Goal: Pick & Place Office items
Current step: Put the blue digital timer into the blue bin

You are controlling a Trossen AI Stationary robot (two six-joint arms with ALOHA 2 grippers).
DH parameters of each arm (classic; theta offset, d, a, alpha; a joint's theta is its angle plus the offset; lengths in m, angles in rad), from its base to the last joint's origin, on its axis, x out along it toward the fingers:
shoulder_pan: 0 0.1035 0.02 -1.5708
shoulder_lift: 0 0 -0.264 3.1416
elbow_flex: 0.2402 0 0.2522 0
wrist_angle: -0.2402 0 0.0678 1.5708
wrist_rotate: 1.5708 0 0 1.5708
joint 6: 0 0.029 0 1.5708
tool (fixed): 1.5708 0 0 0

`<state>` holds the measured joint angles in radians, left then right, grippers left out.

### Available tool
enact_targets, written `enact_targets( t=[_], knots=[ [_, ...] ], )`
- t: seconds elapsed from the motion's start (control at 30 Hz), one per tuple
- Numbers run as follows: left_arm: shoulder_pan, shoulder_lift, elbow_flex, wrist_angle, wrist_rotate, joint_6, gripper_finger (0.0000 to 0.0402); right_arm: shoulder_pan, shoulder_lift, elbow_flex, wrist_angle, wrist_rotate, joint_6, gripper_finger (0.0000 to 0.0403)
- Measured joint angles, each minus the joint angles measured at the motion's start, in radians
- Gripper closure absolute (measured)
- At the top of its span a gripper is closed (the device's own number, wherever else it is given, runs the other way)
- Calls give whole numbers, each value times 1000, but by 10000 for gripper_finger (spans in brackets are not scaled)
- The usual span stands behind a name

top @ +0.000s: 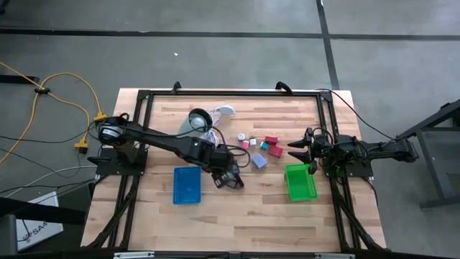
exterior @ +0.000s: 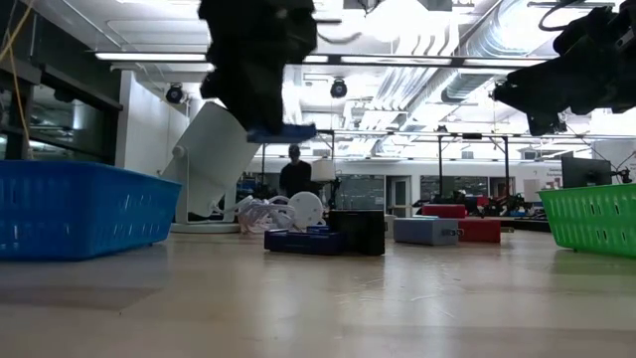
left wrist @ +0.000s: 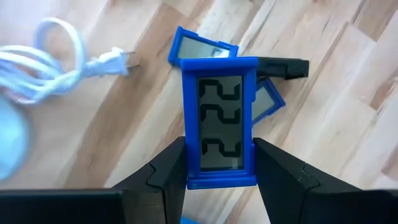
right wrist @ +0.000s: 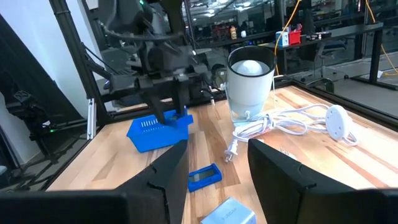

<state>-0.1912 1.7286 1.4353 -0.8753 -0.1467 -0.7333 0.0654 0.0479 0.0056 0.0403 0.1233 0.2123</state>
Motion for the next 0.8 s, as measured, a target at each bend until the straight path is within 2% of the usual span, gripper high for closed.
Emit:
enact_targets(
  t=[0.13, 0.27, 0.4, 0.63, 0.8],
  knots=[
    [-49, -38, -9, -53, -61, -66, 248, 0, 0, 0, 0, 0, 0, 250],
    [-91, -77, -59, -63, -69, -127, 248, 0, 0, 0, 0, 0, 0, 250],
    [-121, -143, -160, -36, -69, -211, 248, 0, 0, 0, 0, 0, 0, 250],
    [-184, -288, -398, 112, -74, -407, 248, 0, 0, 0, 0, 0, 0, 250],
    [-240, -321, -452, 107, -100, -531, 248, 0, 0, 0, 0, 0, 0, 250]
  ],
)
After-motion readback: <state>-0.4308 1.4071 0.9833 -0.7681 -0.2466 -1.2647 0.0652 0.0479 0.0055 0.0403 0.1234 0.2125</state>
